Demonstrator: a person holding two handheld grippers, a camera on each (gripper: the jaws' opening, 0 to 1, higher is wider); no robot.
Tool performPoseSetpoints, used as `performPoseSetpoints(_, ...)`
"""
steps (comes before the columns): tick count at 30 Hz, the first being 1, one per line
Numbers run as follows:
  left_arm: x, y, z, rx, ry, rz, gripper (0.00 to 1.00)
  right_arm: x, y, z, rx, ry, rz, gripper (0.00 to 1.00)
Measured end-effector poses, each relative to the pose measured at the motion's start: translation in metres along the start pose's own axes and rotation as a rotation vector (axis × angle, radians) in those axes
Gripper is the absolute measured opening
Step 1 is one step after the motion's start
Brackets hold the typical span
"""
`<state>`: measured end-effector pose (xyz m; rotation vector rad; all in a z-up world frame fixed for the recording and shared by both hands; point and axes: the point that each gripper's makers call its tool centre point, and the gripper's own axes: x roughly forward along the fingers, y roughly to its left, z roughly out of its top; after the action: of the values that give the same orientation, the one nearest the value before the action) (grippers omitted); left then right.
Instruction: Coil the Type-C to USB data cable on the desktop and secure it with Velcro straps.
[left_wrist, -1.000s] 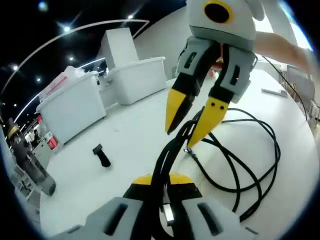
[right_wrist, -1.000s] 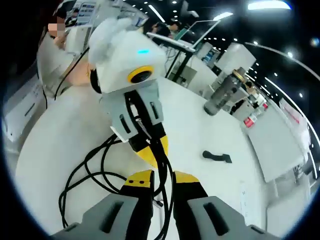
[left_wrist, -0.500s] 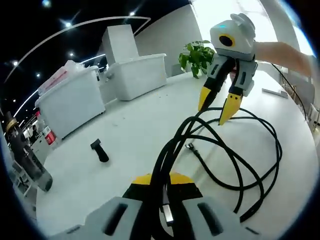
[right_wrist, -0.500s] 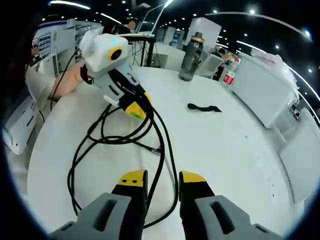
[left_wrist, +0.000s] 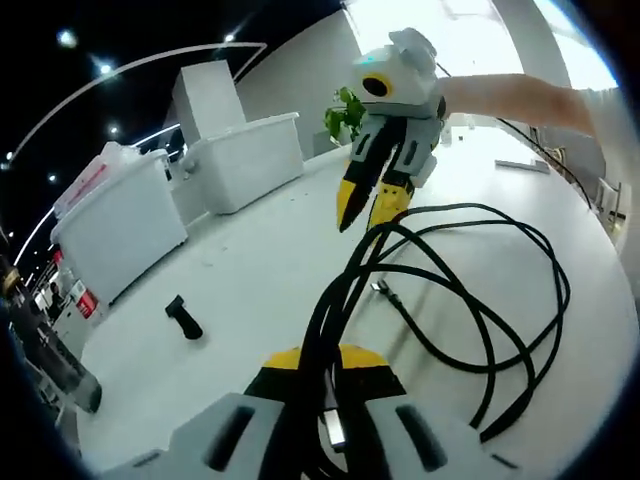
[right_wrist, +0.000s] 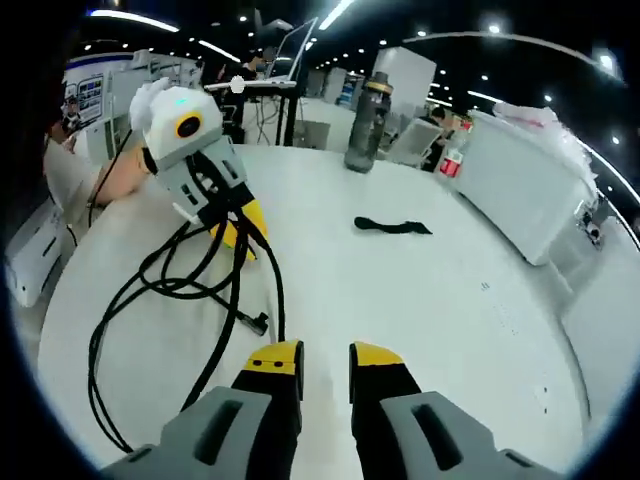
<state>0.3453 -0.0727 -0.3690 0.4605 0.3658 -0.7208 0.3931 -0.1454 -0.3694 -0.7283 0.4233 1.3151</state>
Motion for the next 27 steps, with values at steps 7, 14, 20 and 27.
performPoseSetpoints(7, 0.005, 0.0, -0.007, -0.021, 0.023, -0.011, 0.1, -0.008, -0.01, 0.009, -0.068, -0.027, -0.038, 0.17)
performPoseSetpoints(14, 0.005, 0.004, -0.006, -0.033, 0.041, -0.003, 0.1, -0.038, 0.007, 0.058, -0.255, -0.08, -0.13, 0.08)
performPoseSetpoints(20, 0.004, 0.004, -0.006, -0.055, 0.043, 0.001, 0.09, -0.039, 0.087, 0.045, -0.409, 0.002, 0.145, 0.08)
performPoseSetpoints(27, 0.004, 0.003, -0.011, -0.087, 0.036, 0.0, 0.09, -0.002, 0.072, 0.019, -0.449, 0.097, 0.146, 0.08)
